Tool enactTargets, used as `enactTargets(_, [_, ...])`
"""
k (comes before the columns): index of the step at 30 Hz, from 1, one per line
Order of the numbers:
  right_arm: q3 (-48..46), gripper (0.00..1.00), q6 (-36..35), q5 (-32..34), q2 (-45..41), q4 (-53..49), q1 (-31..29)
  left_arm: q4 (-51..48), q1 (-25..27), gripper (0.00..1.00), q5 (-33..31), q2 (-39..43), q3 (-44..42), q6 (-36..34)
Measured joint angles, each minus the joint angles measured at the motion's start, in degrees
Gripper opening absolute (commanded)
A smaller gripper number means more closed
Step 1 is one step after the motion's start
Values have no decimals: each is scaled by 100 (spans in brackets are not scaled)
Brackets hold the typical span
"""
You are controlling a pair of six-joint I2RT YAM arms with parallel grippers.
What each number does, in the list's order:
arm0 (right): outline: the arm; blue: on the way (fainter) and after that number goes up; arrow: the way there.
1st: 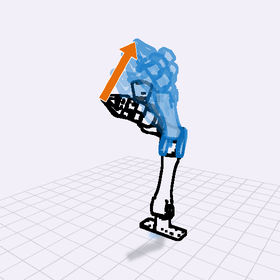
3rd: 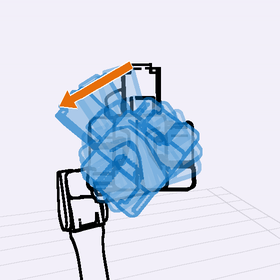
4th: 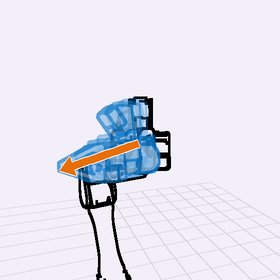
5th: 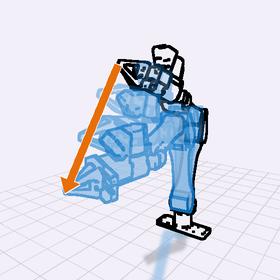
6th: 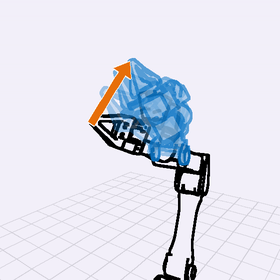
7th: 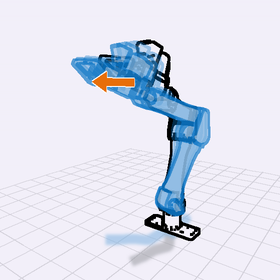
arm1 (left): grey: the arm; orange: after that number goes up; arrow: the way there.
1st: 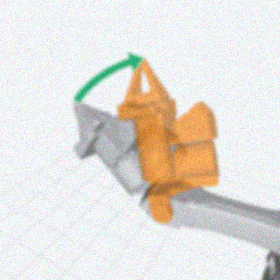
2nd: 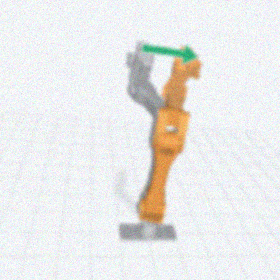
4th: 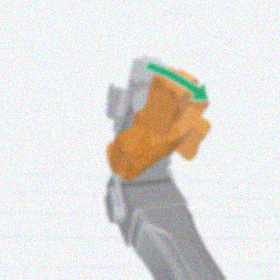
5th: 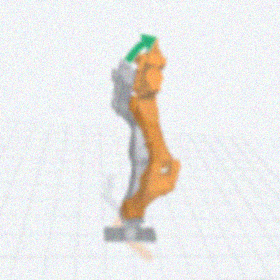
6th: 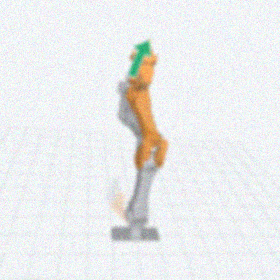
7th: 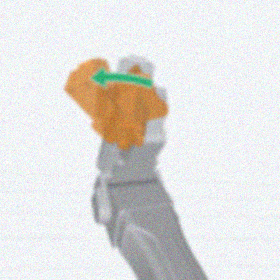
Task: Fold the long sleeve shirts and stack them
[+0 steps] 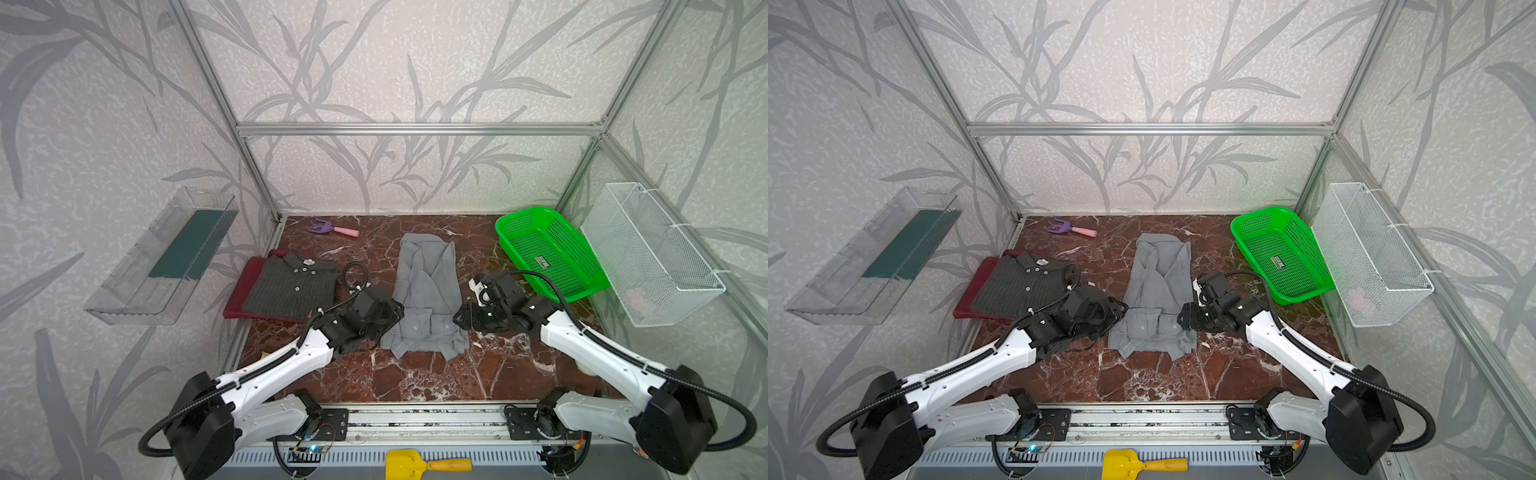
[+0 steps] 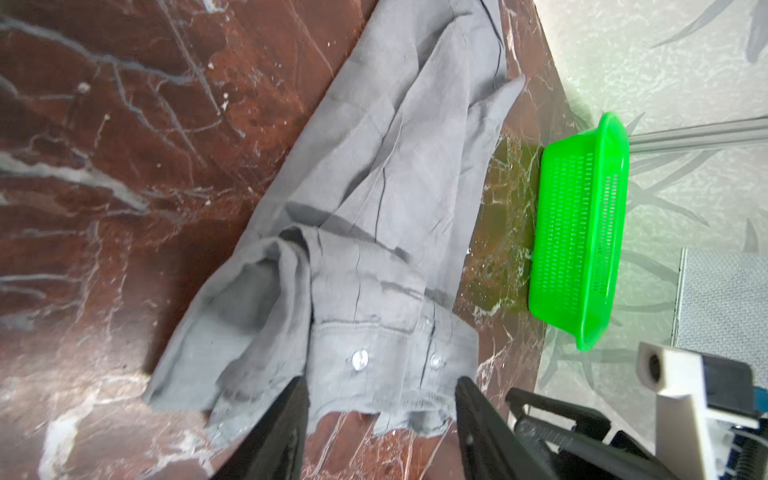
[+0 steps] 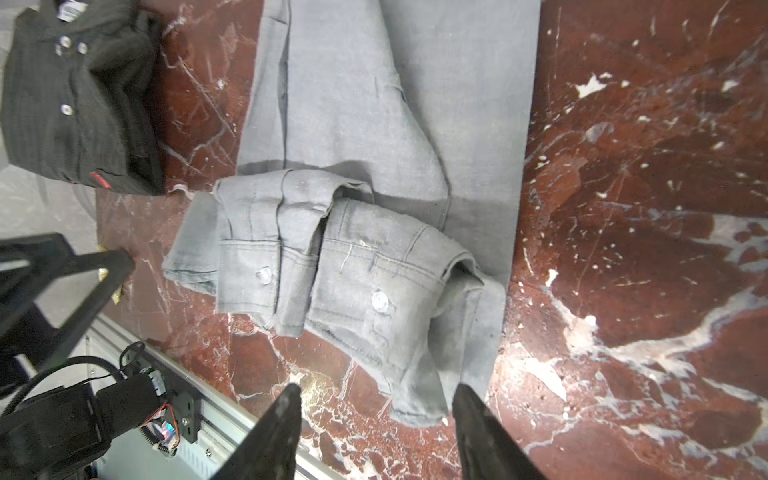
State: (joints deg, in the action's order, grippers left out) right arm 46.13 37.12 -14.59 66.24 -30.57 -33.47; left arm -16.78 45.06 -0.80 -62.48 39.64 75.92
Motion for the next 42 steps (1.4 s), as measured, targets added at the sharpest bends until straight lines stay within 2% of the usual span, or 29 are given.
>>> enactTargets(5, [-481,57,299,85,-457,-59,-402,-177,413,59,-46,328,-466,175])
enactTargets(11, [-1167,55,708,107,-361,282,-999,33,686,59,-72,330,-874,304])
enactTargets(23, [-1261,48,815,417,302,979,-1156,831,739,59,50,-149,-1403,299])
enactTargets(33, [-1244,32,627,527,839,1357,-1172,1405,739,57,221,-743,-1506,210])
enactTargets(42, [-1110,17,549,507,914,1486,-1172,1882,739,43,267,-1084,-1528,190])
